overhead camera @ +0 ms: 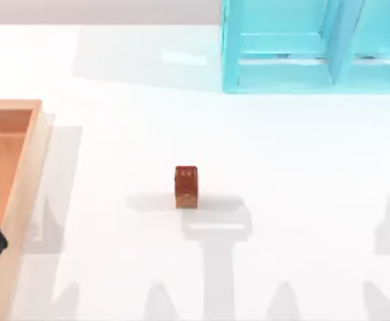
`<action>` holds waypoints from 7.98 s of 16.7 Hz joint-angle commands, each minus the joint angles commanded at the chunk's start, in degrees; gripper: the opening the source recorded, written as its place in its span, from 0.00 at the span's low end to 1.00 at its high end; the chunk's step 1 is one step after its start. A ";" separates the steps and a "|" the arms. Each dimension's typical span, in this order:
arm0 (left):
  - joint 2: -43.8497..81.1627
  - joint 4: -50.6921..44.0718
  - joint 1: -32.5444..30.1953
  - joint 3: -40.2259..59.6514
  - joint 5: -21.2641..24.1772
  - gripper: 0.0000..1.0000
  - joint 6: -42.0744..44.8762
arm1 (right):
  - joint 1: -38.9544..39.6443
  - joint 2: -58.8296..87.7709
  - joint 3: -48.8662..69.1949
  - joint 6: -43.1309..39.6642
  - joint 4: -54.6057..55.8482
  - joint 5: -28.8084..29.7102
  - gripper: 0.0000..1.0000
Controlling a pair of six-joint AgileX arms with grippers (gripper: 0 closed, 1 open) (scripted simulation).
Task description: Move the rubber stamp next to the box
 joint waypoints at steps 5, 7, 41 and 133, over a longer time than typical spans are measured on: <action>3.35 -2.37 -0.09 3.19 -0.46 1.00 -1.92 | 0.00 0.00 0.00 0.00 0.00 0.00 1.00; 8.55 -5.86 -0.29 7.89 -1.13 1.00 -4.64 | 0.00 0.00 0.00 0.00 0.00 0.00 1.00; 125.81 -77.51 -37.38 113.54 0.11 1.00 -35.94 | 0.00 0.00 0.00 0.00 0.00 0.00 1.00; 110.38 -64.82 -14.62 85.23 -0.18 0.75 -13.15 | 0.00 0.00 0.00 0.00 0.00 0.00 1.00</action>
